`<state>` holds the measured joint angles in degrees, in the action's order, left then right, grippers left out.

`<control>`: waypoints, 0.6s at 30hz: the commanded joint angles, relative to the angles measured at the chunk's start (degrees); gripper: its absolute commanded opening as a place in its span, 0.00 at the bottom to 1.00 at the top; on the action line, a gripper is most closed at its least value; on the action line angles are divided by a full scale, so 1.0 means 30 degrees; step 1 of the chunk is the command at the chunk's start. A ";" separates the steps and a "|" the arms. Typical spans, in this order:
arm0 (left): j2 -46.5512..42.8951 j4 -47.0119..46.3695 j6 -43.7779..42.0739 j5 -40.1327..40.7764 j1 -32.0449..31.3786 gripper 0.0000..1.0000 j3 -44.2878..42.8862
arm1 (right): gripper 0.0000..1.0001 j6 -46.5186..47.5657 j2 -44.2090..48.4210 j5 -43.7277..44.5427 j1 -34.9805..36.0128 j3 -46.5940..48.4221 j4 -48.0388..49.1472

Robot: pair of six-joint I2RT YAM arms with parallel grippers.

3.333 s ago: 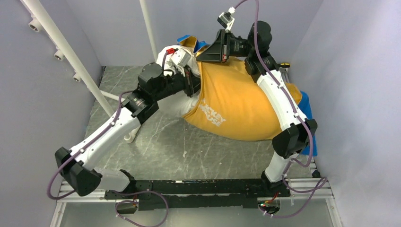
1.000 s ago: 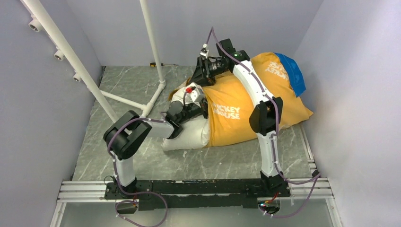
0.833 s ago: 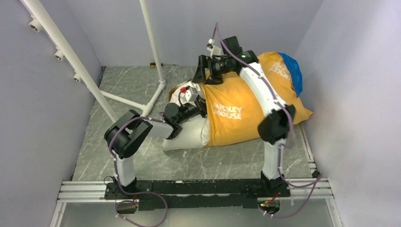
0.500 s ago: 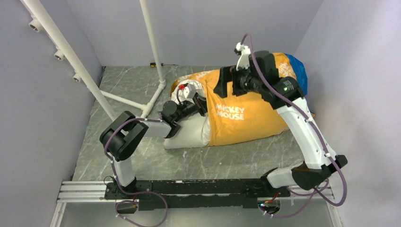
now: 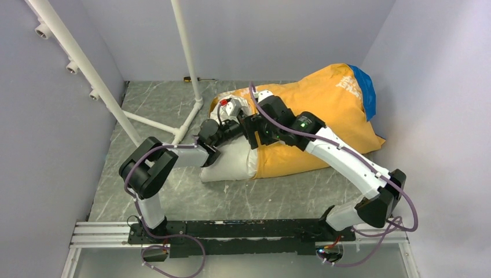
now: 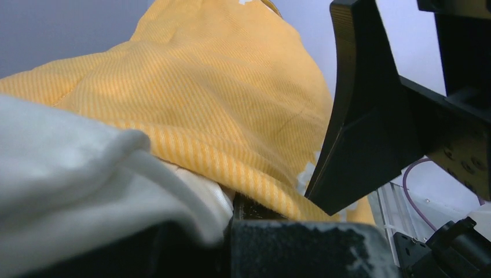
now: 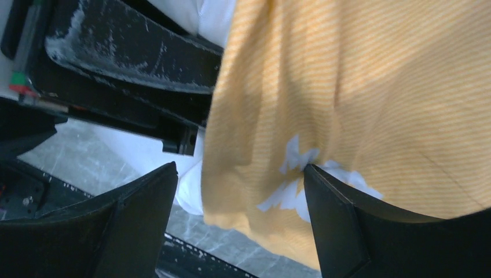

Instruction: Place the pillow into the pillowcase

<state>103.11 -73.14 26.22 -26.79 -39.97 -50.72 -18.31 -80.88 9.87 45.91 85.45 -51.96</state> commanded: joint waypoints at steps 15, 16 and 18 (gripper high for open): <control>-0.2955 1.0206 -0.0044 -0.0354 0.0349 0.04 -0.2818 | 0.00 -0.1380 0.1735 -0.6601 -0.2203 0.1552 0.4989; -0.3157 1.2330 -0.0420 -0.0204 0.0344 0.08 -0.3646 | 0.00 -0.2015 0.1849 -0.8475 -0.3218 0.1572 0.5750; -0.3395 1.6764 -0.1356 -0.0291 0.0330 0.26 -0.5326 | 0.00 -0.2857 0.1525 -1.1633 -0.4464 0.1882 0.6714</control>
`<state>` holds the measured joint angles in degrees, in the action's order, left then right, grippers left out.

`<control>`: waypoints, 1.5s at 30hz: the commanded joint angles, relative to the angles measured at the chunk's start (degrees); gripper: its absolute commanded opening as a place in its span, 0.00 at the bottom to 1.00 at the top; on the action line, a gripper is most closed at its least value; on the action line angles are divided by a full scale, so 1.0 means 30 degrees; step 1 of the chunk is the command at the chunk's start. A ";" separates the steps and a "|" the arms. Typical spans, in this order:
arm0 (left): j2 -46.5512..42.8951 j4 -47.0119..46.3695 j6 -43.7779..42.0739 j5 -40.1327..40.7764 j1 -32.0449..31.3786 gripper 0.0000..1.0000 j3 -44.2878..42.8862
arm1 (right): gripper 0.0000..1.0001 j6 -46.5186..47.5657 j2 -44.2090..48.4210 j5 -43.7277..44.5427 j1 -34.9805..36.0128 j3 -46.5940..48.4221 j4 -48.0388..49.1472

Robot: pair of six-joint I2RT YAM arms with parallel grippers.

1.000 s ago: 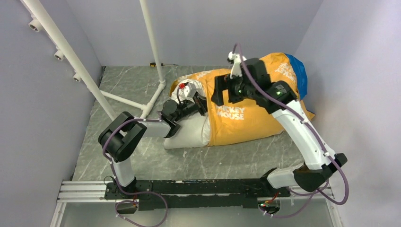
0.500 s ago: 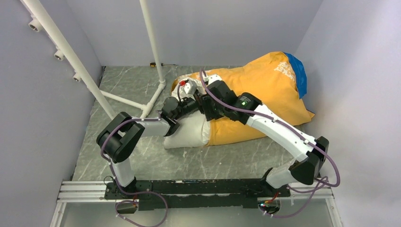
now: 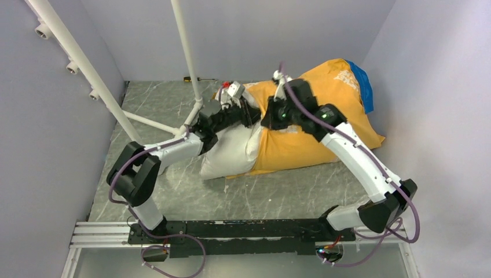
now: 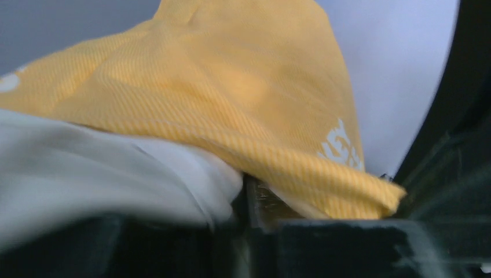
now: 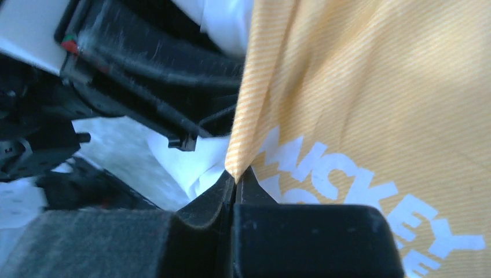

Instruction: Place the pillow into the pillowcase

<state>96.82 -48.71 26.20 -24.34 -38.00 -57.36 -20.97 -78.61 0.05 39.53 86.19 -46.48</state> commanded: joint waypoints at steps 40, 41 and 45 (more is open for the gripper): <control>-0.3838 0.7176 0.3511 -0.6794 0.3650 0.00 0.0135 | 0.00 -0.5945 -0.3837 -1.7730 -0.3587 0.3339 0.7504; -0.2999 0.5399 0.4272 -0.6821 0.3365 0.00 0.0001 | 0.00 -0.6385 -0.3718 -1.8096 -0.3313 0.3384 0.7990; 0.0001 -0.0001 0.5135 -0.5248 0.1832 0.00 -0.0879 | 0.00 -1.0318 -0.2806 -1.9968 -0.2856 0.1820 1.2950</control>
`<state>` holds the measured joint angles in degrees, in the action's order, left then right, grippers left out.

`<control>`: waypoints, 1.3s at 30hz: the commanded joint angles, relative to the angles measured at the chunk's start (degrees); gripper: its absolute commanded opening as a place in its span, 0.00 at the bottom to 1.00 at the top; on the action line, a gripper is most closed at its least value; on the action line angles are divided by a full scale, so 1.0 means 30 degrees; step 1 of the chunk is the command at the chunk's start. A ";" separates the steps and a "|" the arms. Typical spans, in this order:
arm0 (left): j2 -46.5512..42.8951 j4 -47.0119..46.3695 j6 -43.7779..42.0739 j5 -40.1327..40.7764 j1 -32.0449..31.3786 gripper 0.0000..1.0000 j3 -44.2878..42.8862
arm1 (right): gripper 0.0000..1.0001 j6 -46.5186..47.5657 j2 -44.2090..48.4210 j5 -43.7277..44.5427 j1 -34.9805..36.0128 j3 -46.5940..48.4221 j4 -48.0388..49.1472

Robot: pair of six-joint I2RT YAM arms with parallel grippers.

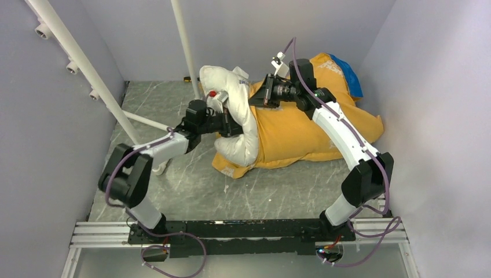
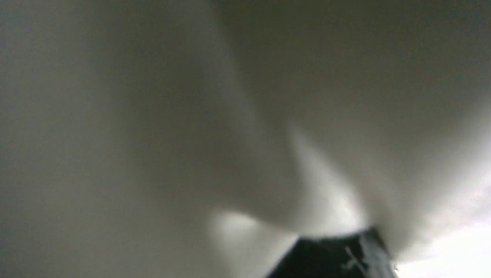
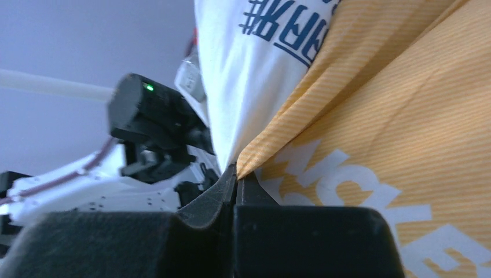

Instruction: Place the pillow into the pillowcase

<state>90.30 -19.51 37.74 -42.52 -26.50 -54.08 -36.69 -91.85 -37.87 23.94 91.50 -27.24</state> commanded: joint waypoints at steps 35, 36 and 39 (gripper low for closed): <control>-0.2575 -0.8889 -2.4103 2.1676 -1.6346 0.00 -0.1202 | 0.00 -0.5268 -0.2090 -0.8451 0.4411 0.5894 0.3146; -0.2087 -0.9975 -2.5009 2.2813 -1.6663 0.00 -0.1240 | 0.00 -0.4922 -0.2061 -0.8535 0.4426 0.5846 0.2682; -0.0096 -1.3133 -2.7747 2.6437 -1.6665 0.00 -0.1742 | 0.00 -0.3661 -0.1593 -0.8058 0.4488 0.5360 0.0604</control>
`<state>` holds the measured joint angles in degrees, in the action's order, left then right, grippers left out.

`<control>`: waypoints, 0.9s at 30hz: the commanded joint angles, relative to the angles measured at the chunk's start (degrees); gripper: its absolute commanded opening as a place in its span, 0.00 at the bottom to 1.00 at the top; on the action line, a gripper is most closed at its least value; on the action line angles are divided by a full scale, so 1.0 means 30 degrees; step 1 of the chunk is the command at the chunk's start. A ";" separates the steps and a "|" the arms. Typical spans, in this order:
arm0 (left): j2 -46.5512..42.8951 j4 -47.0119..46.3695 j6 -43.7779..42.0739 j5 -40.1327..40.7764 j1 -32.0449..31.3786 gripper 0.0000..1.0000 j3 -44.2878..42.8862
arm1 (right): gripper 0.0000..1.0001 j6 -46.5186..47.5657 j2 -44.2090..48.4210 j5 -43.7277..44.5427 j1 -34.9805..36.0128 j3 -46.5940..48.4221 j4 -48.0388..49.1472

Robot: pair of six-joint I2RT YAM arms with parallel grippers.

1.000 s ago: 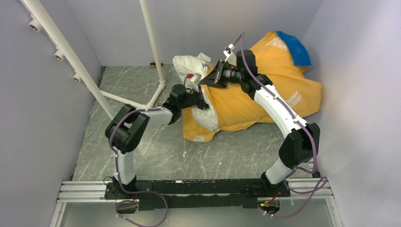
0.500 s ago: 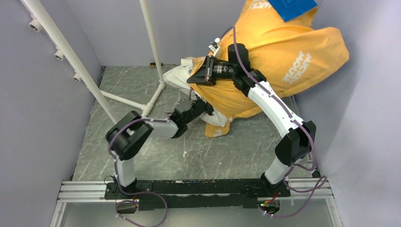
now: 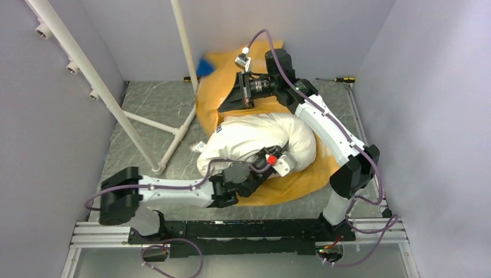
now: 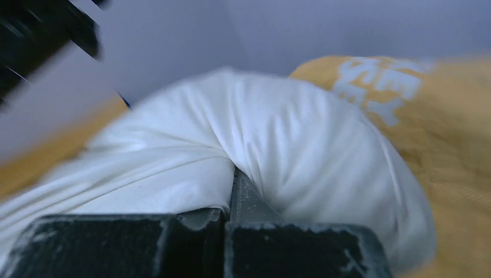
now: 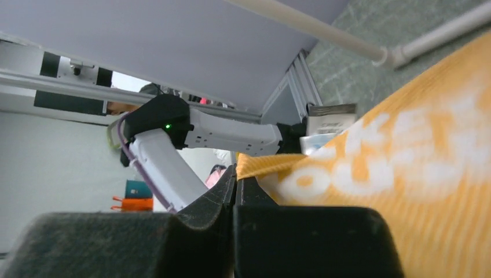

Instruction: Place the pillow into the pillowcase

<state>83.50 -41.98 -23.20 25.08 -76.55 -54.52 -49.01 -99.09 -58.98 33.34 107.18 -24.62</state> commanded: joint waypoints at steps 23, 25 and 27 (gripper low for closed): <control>0.2954 0.1732 0.1852 0.5434 0.6536 0.00 0.1579 | 0.00 0.4193 0.4284 0.4039 -0.0833 -0.1666 -0.4514; 0.3766 0.1972 0.2518 0.5294 0.6992 0.00 0.1491 | 0.00 0.4048 0.4391 0.3539 -0.0833 -0.1815 -0.4386; 0.4944 0.1409 0.2429 0.5304 0.7367 0.00 0.1293 | 0.00 0.3819 0.4649 0.2913 -0.0831 -0.2074 -0.4151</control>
<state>91.61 -41.87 -16.69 27.73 -64.12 -52.56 -35.48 -92.27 -40.38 30.94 98.94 -37.69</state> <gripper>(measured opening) 0.026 0.014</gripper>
